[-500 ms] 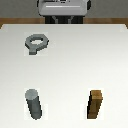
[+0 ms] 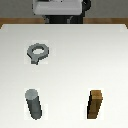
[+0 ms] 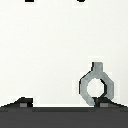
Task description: Put the loop with the handle onto the peg.
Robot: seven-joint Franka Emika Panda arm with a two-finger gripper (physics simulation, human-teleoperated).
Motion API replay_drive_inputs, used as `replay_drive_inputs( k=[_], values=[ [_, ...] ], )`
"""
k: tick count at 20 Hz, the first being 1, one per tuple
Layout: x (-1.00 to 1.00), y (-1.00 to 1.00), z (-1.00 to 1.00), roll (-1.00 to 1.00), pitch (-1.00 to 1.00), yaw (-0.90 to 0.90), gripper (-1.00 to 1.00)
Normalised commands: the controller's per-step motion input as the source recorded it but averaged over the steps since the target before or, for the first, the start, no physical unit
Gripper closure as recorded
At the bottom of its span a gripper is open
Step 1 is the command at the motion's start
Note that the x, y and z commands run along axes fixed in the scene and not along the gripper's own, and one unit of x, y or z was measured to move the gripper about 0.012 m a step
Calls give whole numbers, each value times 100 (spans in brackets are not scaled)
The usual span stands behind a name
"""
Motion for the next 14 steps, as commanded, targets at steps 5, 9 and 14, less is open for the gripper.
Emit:
replay_drive_inputs(
  k=[5, 9, 14],
  values=[
    [0, -100, 0, 0, 0, 0, -100],
    [12, -75, 0, 0, 0, 0, -100],
    [100, 0, 0, 0, 0, 0, -100]
  ],
)
